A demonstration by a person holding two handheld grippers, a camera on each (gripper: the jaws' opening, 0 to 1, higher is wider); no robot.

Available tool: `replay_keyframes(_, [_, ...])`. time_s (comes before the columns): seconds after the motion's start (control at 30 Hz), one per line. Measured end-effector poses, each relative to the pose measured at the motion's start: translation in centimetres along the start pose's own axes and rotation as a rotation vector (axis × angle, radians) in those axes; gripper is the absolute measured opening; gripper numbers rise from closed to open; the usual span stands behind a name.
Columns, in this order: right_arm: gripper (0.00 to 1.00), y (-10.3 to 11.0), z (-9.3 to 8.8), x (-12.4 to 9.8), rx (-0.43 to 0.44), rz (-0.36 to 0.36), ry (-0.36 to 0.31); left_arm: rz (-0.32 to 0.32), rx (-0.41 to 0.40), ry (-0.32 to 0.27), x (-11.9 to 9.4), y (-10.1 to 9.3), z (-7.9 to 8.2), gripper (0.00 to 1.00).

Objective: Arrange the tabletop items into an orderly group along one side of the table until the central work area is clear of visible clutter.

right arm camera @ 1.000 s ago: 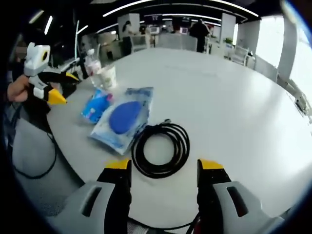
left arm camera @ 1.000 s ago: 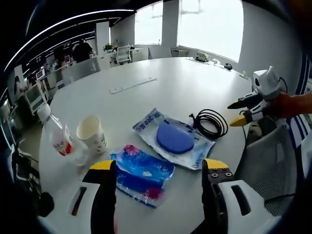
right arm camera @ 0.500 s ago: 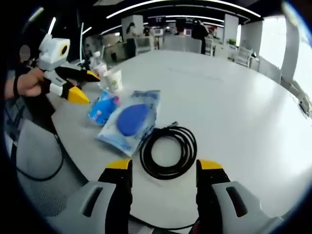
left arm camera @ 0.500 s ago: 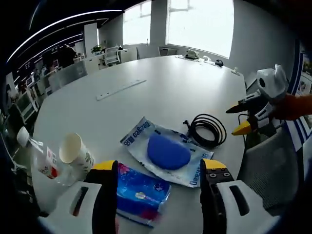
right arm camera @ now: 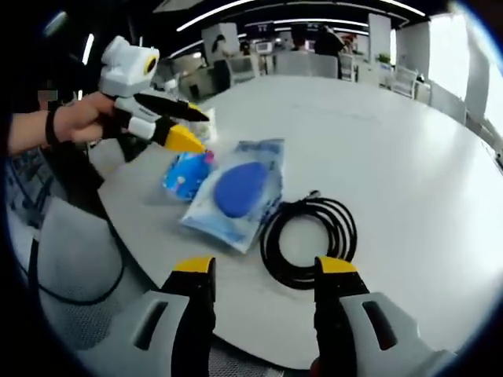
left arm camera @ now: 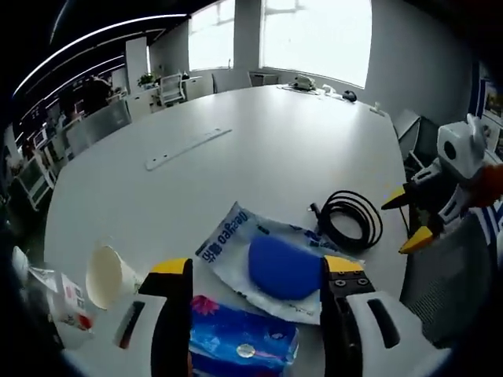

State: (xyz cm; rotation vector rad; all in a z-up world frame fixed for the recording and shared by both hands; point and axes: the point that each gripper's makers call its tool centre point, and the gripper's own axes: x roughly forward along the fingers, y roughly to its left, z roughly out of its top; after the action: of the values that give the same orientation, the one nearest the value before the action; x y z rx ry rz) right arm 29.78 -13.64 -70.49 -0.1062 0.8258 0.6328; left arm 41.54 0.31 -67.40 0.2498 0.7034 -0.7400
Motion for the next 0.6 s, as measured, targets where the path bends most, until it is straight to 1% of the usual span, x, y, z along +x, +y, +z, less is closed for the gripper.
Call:
replay_keyframes(0.03, [0.47, 0.9, -0.2, 0.2, 0.028, 0.026, 0.005, -0.006, 0.008, 0.003, 0.5, 0.2, 0.1, 0.65])
replay_keyframes(0.1, [0.47, 1.7, -0.4, 0.6, 0.028, 0.036, 0.017, -0.015, 0.028, 0.012, 1.3, 0.4, 0.4, 0.64])
replay_keyframes(0.2, [0.46, 2.9, -0.4, 1.4, 0.049, 0.062, 0.017, -0.025, 0.041, 0.02, 2.4, 1.0, 0.7, 0.64])
replay_keyframes(0.3, [0.45, 4.0, -0.7, 2.2, 0.088, 0.089, 0.03, -0.036, 0.049, 0.023, 3.3, 1.3, 1.2, 0.63])
replay_keyframes(0.37, [0.45, 4.2, -0.7, 2.7, 0.107, 0.088, 0.033, -0.044, 0.061, 0.028, 3.9, 1.4, 1.4, 0.62])
replay_keyframes(0.43, [0.42, 4.6, -0.9, 3.2, 0.131, 0.094, 0.034, -0.049, 0.069, 0.031, 4.4, 1.4, 1.4, 0.61])
replay_keyframes(0.53, [0.42, 4.8, -1.1, 3.7, 0.164, 0.095, 0.036, -0.06, 0.073, 0.045, 5.5, 1.8, 1.2, 0.6])
replay_keyframes(0.6, [0.41, 4.9, -1.1, 4.0, 0.18, 0.09, 0.04, -0.065, 0.078, 0.051, 5.8, 1.7, 1.2, 0.59])
